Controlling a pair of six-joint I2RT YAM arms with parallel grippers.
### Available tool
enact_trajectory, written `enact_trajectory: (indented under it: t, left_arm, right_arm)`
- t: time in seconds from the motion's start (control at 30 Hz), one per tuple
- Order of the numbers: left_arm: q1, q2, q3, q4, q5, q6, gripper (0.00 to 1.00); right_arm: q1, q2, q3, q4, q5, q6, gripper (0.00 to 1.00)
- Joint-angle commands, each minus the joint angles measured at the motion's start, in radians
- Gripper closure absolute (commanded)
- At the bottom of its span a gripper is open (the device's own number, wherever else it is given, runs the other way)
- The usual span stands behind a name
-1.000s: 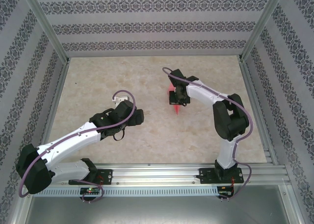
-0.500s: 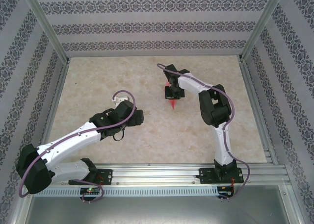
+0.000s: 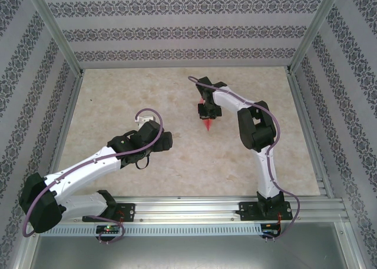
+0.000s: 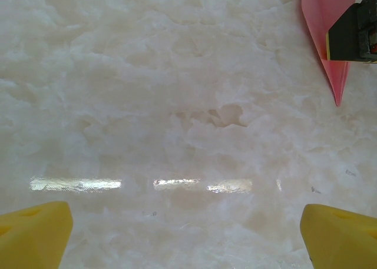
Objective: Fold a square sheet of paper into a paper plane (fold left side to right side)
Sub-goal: Place the paper plane at the top-center of the table.
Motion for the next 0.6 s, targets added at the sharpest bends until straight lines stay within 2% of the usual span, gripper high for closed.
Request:
enact_trajectory:
  t: [0.0, 0.57]
  left_arm:
    - [0.007, -0.013, 0.013, -0.026, -0.004, 0.016, 0.0]
    - [0.007, -0.018, 0.017, -0.04, -0.01, 0.018, 0.0]
  right_arm:
    - [-0.001, 0.029, 0.042, -0.029, 0.017, -0.026, 0.86]
    - [0.016, 0.013, 0.15, -0.144, 0.084, -0.056, 0.71]
